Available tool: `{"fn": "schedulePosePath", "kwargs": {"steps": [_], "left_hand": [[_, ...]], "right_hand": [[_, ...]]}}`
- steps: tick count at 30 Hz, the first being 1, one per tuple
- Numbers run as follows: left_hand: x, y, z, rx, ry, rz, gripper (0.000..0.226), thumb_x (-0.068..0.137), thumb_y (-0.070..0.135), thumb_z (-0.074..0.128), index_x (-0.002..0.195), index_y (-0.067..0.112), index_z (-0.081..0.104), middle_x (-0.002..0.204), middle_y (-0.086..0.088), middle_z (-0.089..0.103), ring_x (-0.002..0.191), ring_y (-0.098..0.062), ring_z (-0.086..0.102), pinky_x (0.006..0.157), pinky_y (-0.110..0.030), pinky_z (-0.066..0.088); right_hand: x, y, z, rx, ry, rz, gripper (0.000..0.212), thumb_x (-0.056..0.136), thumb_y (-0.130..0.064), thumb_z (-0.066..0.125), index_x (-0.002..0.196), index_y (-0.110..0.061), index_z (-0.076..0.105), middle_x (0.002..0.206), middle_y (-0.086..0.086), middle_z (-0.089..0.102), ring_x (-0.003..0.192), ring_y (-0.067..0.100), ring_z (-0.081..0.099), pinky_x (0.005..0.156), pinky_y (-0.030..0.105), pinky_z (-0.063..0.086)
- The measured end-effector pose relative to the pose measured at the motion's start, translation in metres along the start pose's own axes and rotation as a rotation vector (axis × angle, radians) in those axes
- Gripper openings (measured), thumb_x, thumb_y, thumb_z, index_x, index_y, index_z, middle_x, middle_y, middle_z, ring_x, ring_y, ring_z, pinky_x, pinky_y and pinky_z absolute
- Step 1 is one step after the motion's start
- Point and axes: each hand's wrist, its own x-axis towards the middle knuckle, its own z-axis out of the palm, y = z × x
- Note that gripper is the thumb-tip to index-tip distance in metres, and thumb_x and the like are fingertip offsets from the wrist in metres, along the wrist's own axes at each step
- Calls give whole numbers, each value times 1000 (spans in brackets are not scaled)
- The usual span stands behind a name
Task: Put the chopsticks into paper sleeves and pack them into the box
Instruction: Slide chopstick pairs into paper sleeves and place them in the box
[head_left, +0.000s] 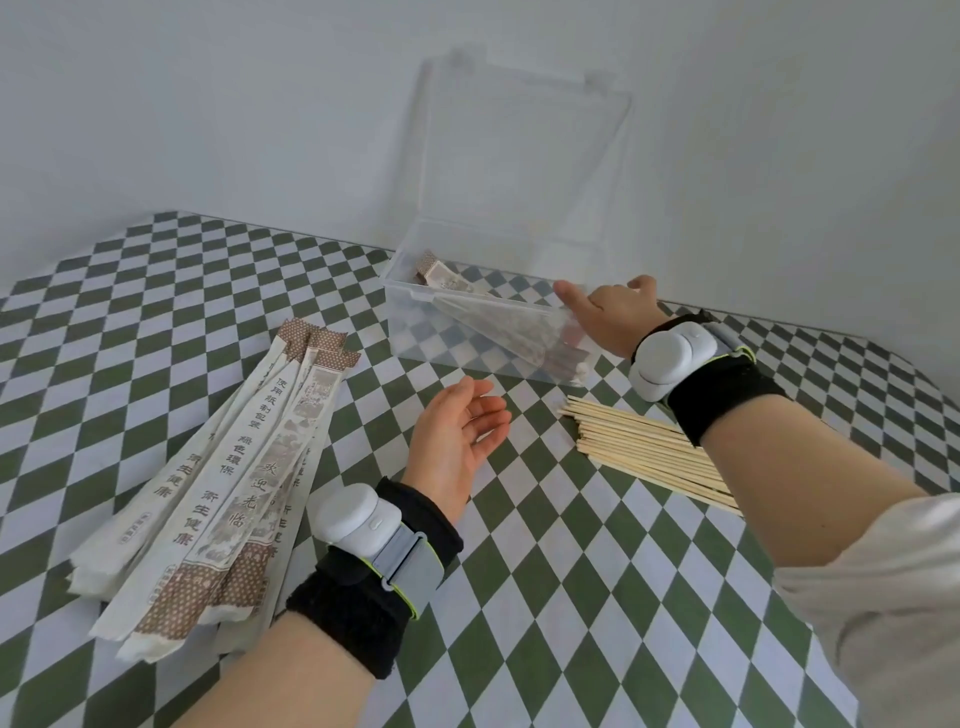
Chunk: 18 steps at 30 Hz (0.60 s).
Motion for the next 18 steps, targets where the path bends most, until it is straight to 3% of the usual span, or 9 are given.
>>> {"fn": "schedulePosePath", "kwargs": {"steps": [2,6,10,12,14,16,18], "left_hand": [[0,0,0,2,6,-1,21,98,24,44,99,9,59,84,-6,61,78,-16,61,67,-24,52],[1,-1,-1,-5,14,-2,23,98,26,44,99,9,59,84,-5,61,79,-16,61,68,-25,52],[1,0,-1,-4,35,2,22,98,26,44,97,10,60,84,-5,61,79,-16,61,70,-25,51],[0,0,-1,4,50,17,20,98,24,45,97,11,59,83,-5,61,79,-15,61,68,-25,51],[-1,0,1,14,59,45,16,97,21,46,97,12,58,81,-4,60,77,-15,60,68,-25,50],[-3,3,1,26,74,68,11,96,19,48,95,13,57,79,-3,59,74,-14,60,67,-24,51],[-6,3,0,0,98,67,7,95,17,51,93,13,56,77,-2,59,72,-12,59,64,-22,53]], "right_hand": [[5,-2,3,-72,-47,-19,90,93,-55,1,74,-1,71,50,-1,50,83,18,58,112,44,5],[6,-4,-1,-32,-79,11,91,92,-56,0,86,-1,71,54,-1,53,88,19,59,113,46,0],[-16,-2,-25,219,95,-6,64,99,-44,14,103,-9,68,80,-7,61,103,17,46,112,41,6],[-38,-2,-31,311,257,-78,52,100,-38,23,96,-10,68,70,-8,59,90,16,52,109,39,15],[-63,-2,-22,421,343,-153,40,98,-32,34,91,-9,66,73,1,64,75,16,55,92,34,35],[-86,-2,1,530,284,-160,28,96,-27,43,96,-10,66,89,1,67,80,14,58,80,28,44],[-106,1,26,584,216,-110,24,94,-24,47,101,-13,67,97,-1,67,87,11,58,81,26,45]]}}
